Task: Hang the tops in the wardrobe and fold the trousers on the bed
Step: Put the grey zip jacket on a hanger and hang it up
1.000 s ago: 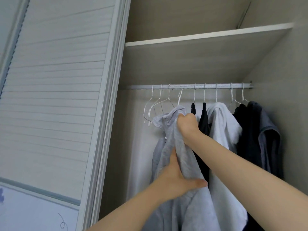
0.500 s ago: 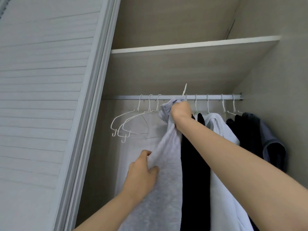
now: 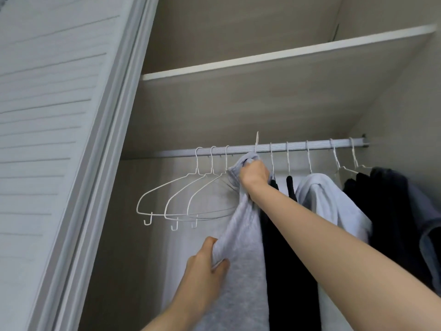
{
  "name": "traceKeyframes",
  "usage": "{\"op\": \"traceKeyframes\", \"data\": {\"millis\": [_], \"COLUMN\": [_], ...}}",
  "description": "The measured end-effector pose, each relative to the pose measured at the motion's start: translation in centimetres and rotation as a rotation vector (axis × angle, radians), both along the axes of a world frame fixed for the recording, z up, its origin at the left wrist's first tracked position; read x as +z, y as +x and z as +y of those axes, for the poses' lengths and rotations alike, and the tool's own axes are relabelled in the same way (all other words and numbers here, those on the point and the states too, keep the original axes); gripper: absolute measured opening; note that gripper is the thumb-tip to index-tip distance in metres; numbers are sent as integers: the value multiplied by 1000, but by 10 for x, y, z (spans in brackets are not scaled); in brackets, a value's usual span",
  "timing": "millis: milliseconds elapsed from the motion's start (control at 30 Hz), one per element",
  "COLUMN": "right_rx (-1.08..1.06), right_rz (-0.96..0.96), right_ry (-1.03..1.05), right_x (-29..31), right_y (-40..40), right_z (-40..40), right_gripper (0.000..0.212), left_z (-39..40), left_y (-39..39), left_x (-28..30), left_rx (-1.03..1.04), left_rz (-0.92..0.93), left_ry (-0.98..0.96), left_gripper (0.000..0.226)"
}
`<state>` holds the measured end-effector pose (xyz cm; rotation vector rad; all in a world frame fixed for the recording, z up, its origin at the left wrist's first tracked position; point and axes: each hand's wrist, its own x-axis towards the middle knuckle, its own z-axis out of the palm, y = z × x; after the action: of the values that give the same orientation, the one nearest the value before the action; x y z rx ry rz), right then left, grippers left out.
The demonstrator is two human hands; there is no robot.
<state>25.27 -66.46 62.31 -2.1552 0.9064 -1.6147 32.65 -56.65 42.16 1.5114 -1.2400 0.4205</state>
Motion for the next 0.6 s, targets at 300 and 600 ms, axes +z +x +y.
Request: {"op": "traceKeyframes", "data": {"millis": [300,600], "right_rx": [-176,-414], "right_rz": [295,503], "right_ry": [-284,-660], "right_x": [-65,-104], "right_y": [15,26], "right_z": [-1,-6], "right_gripper": [42,64], "left_z": [-24,-16], "left_y": [17,12], "left_x": [-48,-71], "left_rx": [12,129], "left_rz": [-28,-273], "left_ry": [83,124], "left_gripper": [37,74]}}
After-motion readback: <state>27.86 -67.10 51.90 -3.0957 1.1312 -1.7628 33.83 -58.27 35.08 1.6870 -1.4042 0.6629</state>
